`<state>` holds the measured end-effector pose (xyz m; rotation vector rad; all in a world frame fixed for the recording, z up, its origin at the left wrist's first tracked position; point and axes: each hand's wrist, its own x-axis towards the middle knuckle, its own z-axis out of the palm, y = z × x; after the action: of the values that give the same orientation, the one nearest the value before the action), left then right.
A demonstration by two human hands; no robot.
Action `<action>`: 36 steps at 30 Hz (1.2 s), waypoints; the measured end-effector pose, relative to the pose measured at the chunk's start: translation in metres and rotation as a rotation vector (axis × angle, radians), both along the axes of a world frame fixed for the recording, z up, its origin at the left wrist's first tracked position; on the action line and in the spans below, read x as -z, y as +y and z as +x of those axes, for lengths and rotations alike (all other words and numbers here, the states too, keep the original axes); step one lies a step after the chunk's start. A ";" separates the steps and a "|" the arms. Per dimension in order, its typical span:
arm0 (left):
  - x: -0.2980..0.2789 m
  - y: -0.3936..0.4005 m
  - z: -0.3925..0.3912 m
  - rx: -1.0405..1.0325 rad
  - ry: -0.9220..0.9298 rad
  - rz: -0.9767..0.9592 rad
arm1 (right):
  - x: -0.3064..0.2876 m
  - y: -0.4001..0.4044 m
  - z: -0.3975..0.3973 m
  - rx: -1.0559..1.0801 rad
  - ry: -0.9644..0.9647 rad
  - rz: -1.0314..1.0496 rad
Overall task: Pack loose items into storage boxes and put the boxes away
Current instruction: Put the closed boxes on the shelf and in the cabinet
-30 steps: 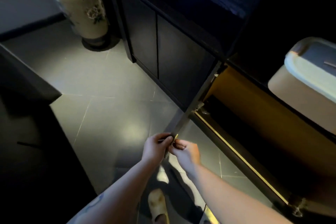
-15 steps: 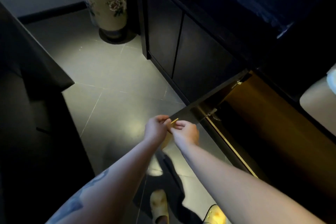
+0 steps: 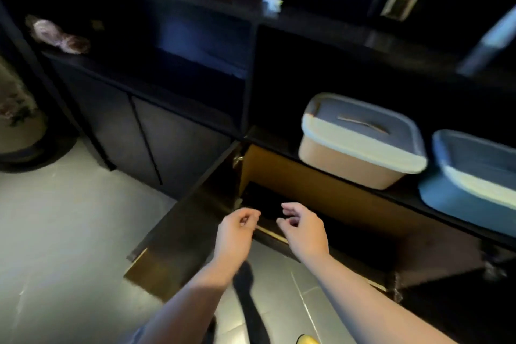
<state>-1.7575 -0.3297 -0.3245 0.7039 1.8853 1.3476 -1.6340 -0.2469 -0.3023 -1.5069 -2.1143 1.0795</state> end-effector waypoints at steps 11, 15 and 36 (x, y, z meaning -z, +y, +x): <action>-0.063 0.160 0.079 0.301 0.289 0.060 | -0.055 0.115 0.142 0.259 -0.044 0.214; -0.080 0.201 0.074 0.207 0.466 0.132 | -0.060 0.167 0.152 0.256 0.007 0.280; -0.075 0.307 -0.043 0.178 0.327 -0.072 | -0.046 0.279 0.148 0.495 0.283 -0.072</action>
<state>-1.8004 -0.0229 -0.2499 1.0807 2.0545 1.0975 -1.4860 0.0326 -0.2560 -1.6729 -1.4248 1.1044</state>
